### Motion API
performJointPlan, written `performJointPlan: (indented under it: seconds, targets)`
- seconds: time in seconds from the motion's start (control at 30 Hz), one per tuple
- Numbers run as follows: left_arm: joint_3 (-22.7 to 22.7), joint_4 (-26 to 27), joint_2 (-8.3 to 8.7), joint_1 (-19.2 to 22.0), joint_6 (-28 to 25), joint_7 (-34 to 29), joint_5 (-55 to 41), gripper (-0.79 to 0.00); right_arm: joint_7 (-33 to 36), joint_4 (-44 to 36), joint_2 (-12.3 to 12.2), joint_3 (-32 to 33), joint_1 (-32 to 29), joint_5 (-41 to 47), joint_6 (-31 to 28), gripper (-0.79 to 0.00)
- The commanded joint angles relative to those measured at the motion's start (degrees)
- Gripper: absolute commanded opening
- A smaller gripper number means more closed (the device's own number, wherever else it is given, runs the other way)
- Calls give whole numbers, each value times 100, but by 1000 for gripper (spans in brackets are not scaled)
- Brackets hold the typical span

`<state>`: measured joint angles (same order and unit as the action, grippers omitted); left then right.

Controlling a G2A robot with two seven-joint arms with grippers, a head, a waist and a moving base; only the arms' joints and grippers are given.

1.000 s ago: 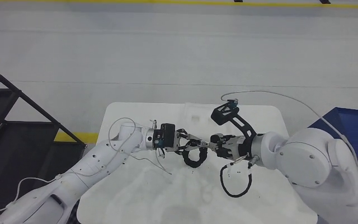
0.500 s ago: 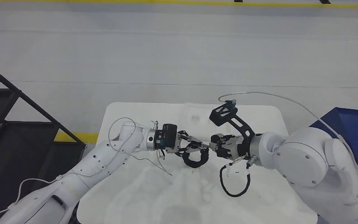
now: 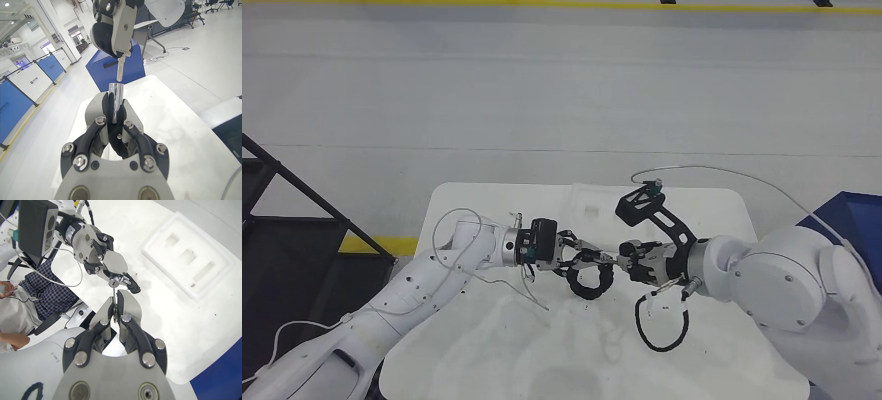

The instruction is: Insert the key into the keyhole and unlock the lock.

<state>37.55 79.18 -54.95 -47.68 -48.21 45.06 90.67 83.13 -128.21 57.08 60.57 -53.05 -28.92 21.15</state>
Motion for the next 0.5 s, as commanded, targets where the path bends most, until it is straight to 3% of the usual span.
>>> performJointPlan:
  seconds: [0.0,0.47]
  targets:
    - [22,32,1,-11,-20,-24,56,-785,-9,13,0,-17,20,19,9,-785]
    - [139,95,-18,-92,-75,-48,183,-785,-15,90,-21,-108,94,97,15,-785]
